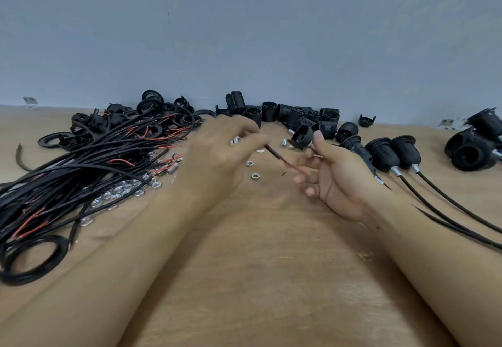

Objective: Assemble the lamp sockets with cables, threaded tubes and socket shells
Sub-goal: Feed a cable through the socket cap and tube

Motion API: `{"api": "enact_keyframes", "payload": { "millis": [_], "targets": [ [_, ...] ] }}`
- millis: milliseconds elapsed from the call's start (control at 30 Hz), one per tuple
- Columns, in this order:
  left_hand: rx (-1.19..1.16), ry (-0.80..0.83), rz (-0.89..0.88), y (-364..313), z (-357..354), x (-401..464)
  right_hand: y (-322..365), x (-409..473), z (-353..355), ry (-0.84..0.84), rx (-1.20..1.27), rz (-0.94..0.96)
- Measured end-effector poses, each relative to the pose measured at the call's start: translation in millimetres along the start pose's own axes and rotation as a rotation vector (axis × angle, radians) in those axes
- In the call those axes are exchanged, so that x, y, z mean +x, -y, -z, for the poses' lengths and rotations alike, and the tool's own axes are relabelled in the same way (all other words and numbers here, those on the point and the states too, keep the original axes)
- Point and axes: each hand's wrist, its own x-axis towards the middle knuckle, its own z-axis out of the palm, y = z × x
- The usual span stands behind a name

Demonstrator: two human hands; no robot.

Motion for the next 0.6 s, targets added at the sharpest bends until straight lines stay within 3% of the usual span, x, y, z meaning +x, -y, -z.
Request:
{"api": "enact_keyframes", "payload": {
  "millis": [133,200,300,367,433,500,600],
  "targets": [
    [-0.115,0.019,-0.111,-13,-7,-3,3,-3,1,0.097,0.079,-0.015],
    [-0.24,0.126,0.031,-18,-9,-8,1,-3,0,0.081,0.048,-0.003],
    [-0.272,0.239,0.36,-14,-10,-14,0,0,-2,-0.055,-0.019,0.031],
    [-0.273,0.281,0.395,-12,-7,-13,1,3,0,-0.203,-0.045,0.069],
    [-0.267,0.449,0.41,-16,-6,-12,3,6,2,-0.322,-0.024,0.117],
    [-0.187,0.669,0.416,-21,-7,-12,4,7,5,-0.385,0.036,0.166],
    [-0.251,0.784,0.41,-21,-7,-10,4,9,6,-0.415,0.079,0.216]
  ]
}}
